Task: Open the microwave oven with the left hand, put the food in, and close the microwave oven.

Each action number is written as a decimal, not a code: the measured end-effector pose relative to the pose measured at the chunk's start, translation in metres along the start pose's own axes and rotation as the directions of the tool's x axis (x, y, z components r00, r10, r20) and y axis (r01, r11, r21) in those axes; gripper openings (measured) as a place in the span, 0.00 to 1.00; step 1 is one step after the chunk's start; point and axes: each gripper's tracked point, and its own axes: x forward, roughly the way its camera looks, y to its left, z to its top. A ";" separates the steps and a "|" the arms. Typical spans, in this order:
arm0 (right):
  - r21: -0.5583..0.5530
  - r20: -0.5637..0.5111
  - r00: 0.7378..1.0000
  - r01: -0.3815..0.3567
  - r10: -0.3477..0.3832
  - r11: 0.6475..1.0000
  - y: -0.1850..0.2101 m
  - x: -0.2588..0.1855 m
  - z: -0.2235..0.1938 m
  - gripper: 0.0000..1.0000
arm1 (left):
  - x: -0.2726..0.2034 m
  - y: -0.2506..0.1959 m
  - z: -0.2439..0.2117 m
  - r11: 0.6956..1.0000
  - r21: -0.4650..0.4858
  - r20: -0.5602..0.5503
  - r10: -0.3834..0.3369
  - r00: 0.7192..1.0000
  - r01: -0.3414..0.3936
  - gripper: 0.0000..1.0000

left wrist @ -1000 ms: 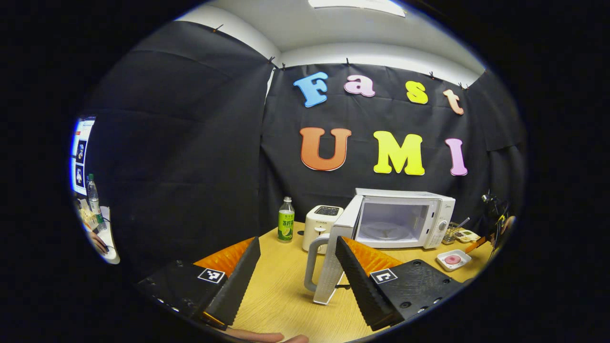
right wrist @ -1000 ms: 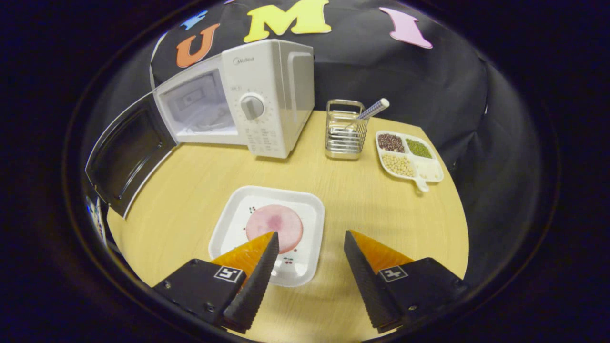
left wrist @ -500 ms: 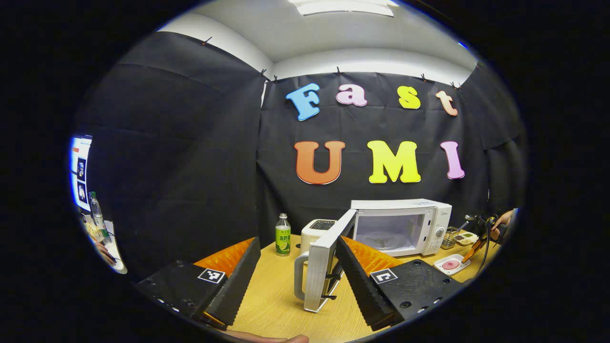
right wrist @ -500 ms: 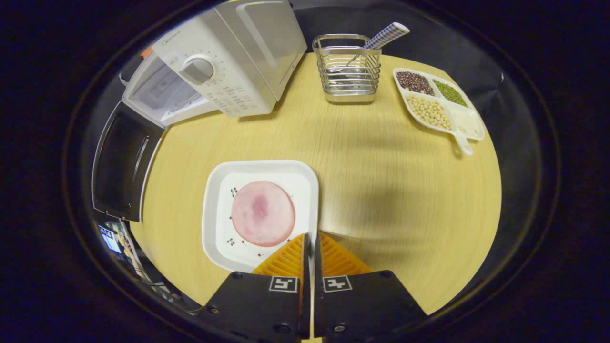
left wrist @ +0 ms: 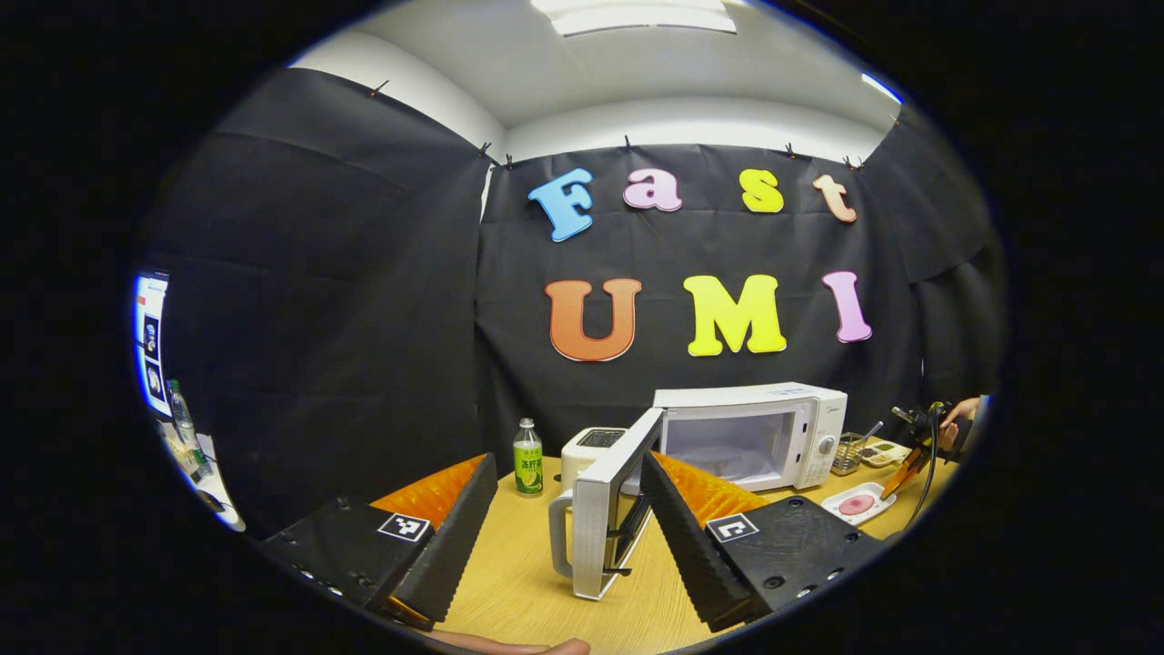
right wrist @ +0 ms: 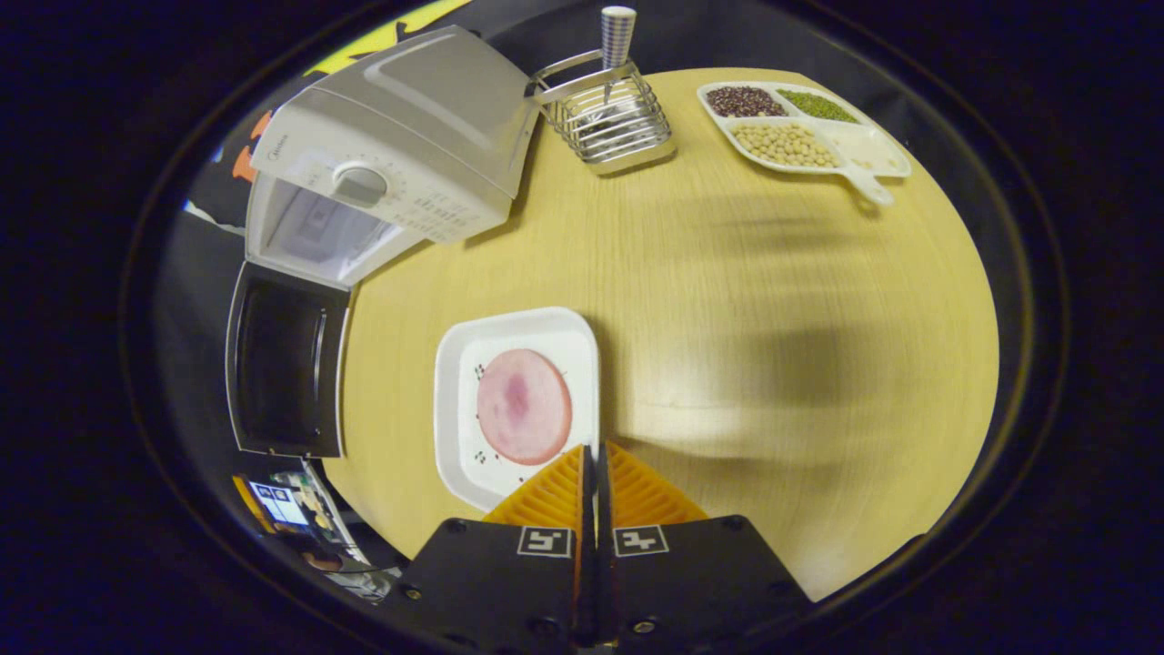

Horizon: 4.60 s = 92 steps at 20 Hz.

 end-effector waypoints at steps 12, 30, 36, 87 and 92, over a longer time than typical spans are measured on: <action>-0.035 0.109 0.980 -0.165 0.168 0.986 0.146 -0.004 -0.005 0.04 | -0.003 0.017 -0.009 1.000 -0.006 -0.008 -0.019 1.000 0.019 0.94; 0.250 0.546 0.808 -0.408 0.221 0.878 0.306 0.090 0.101 0.00 | -0.006 0.049 -0.027 1.000 0.003 -0.082 0.026 0.996 -0.025 0.95; 0.368 0.736 0.677 -0.427 0.021 0.826 0.290 0.101 0.159 0.04 | -0.005 0.053 -0.035 0.999 0.011 -0.110 0.044 0.993 -0.043 0.95; -0.325 0.945 0.142 0.493 0.293 0.807 0.281 -0.180 -0.079 0.96 | 0.057 0.078 -0.096 0.996 -0.058 -0.177 0.058 0.983 -0.070 0.00; -0.309 0.951 0.174 0.472 0.256 0.826 0.257 -0.203 -0.099 1.00 | 0.077 0.059 -0.118 0.995 -0.093 -0.211 -0.043 0.976 0.023 0.00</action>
